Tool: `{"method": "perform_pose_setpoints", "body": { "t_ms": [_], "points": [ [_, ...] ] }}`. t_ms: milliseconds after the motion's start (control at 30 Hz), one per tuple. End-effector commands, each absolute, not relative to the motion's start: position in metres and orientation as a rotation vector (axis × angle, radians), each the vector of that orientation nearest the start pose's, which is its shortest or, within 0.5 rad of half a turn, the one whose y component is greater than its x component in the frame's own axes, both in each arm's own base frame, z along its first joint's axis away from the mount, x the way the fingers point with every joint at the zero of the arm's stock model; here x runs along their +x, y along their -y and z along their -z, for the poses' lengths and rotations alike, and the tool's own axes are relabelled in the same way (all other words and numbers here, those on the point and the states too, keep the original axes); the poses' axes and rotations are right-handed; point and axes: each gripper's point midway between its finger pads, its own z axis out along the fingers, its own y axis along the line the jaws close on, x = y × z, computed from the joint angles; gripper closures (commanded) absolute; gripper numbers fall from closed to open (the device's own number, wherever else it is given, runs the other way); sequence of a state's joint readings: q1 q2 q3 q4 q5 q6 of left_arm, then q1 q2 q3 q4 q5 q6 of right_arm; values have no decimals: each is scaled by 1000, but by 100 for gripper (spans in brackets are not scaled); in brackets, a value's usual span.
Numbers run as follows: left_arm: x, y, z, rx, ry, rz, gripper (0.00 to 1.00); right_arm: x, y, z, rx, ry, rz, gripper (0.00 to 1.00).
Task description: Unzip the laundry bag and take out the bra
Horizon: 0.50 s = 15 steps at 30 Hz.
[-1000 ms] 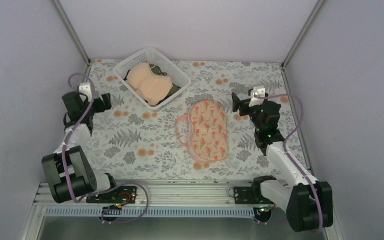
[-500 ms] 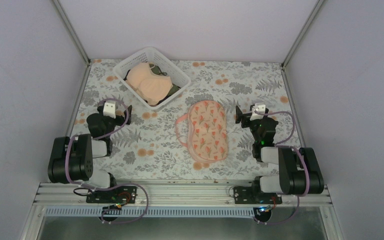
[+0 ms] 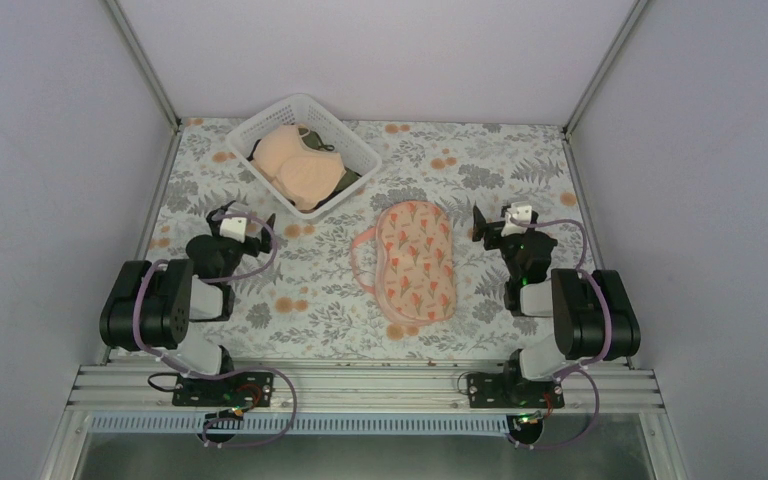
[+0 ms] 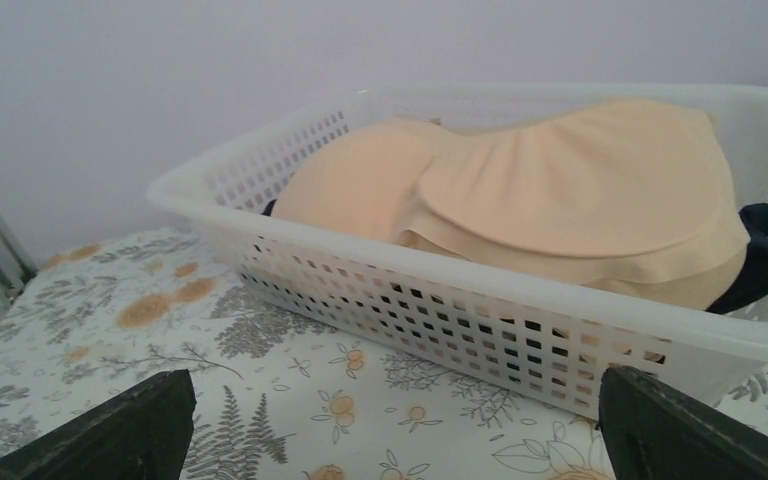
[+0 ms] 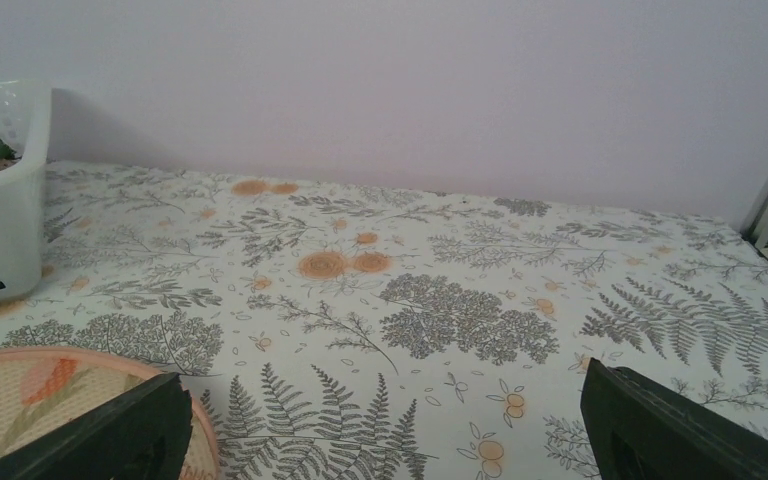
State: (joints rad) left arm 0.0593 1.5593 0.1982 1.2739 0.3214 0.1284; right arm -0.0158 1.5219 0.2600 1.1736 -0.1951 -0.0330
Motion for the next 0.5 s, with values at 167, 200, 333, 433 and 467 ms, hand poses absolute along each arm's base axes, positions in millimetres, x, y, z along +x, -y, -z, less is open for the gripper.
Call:
{"method": "perform_pose_setpoints", "body": {
  "t_ms": [167, 200, 333, 433, 467],
  "points": [
    [367, 29, -147, 301, -1553, 75, 0, 388, -18, -152, -115, -1619, -102, 0],
    [368, 29, -146, 302, -1559, 75, 0, 388, -18, -152, -114, -1619, -101, 0],
    [368, 29, -146, 303, -1558, 76, 0, 389, -17, -152, -112, -1620, -101, 0],
    [368, 29, -146, 304, -1560, 74, 0, 389, -17, -152, -111, -1620, -102, 0],
    [368, 29, -146, 304, -1558, 75, 0, 389, -16, -152, -108, -1621, -102, 0]
  ]
}}
